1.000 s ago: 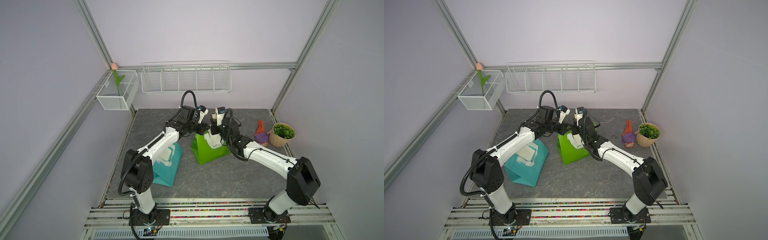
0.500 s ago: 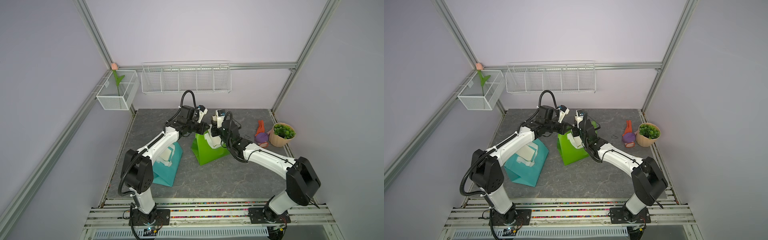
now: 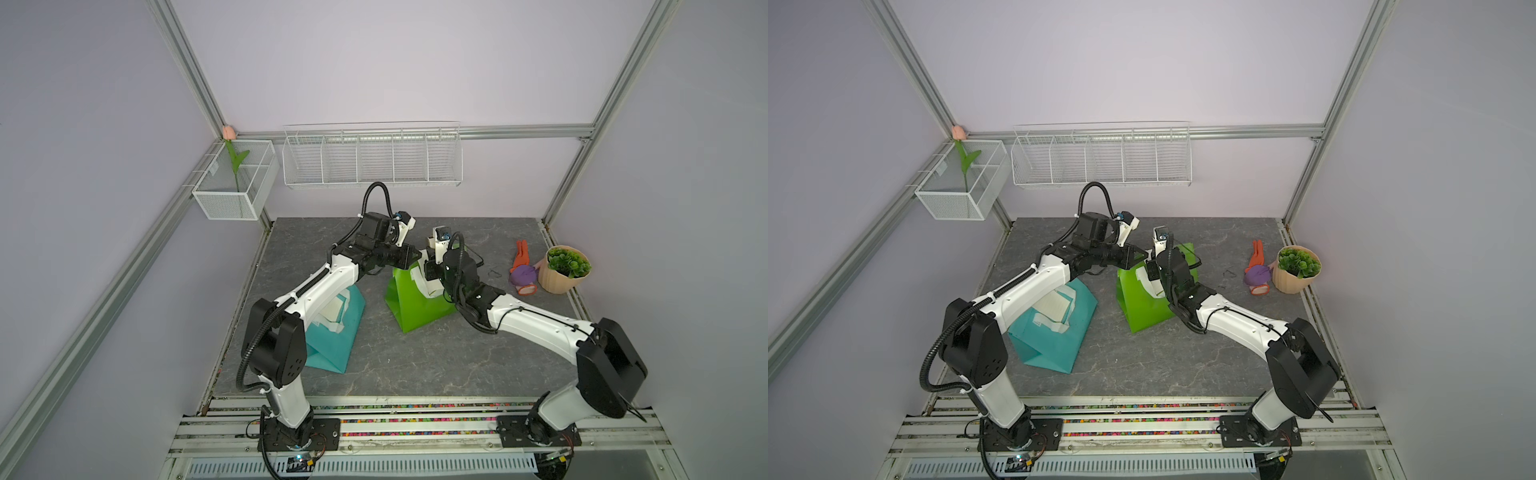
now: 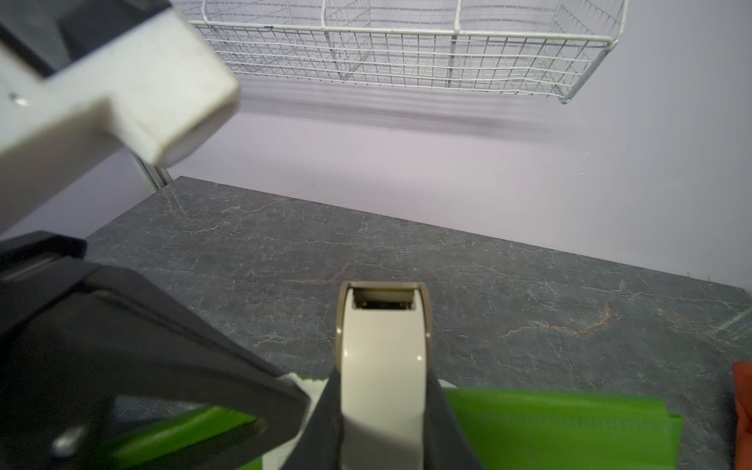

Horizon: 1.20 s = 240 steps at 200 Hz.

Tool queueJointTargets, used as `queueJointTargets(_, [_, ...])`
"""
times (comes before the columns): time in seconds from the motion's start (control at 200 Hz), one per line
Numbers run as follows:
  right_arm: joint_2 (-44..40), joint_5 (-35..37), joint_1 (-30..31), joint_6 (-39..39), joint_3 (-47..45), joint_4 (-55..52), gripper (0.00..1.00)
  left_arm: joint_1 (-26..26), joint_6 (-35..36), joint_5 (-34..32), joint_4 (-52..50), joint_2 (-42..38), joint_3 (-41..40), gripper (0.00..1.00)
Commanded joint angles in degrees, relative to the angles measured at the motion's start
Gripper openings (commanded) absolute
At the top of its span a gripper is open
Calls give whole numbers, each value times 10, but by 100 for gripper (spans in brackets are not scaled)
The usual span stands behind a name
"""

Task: Staple the receipts to the bags
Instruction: Place the stapler in the takeout bag.

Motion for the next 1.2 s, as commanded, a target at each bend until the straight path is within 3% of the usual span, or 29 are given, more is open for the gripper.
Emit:
queueJointTargets(0.0, [-20, 6, 4, -22, -4, 8, 25, 6, -41, -26, 50, -20, -12, 0])
queueJointTargets(0.24, [-20, 4, 4, -28, -26, 33, 26, -7, -57, -40, 93, -33, -32, 0])
queueJointTargets(0.445, [-22, 5, 2, -32, -18, 14, 62, -11, -41, -37, 117, -33, -37, 0])
queueJointTargets(0.72, [-47, -3, -8, -31, -14, -11, 61, -11, 18, -15, 98, -26, -35, 0])
queueJointTargets(0.79, [-64, -3, -10, -36, -23, -19, 71, -11, 23, -7, 101, -27, -40, 0])
queueJointTargets(0.835, [-78, -8, -12, -38, -27, -31, 87, -10, 31, -1, 100, -27, -40, 0])
queueJointTargets(0.87, [-92, -20, -14, -44, -30, -44, 99, -10, 38, -3, 94, -25, -37, 0])
queueJointTargets(0.92, [-112, -39, -16, -57, -31, -66, 89, -9, 51, -1, 74, -20, -28, 0])
queueJointTargets(1.02, [-144, -109, -37, -78, -6, -151, 89, 0, 72, 38, 50, -7, -8, 0])
queueJointTargets(1.135, [-171, -243, -86, -133, 21, -229, 89, 6, 127, 63, 6, 1, 13, 0])
queueJointTargets(1.195, [-173, -353, -121, -172, 38, -263, 89, 9, 165, 69, -25, 5, 27, 0])
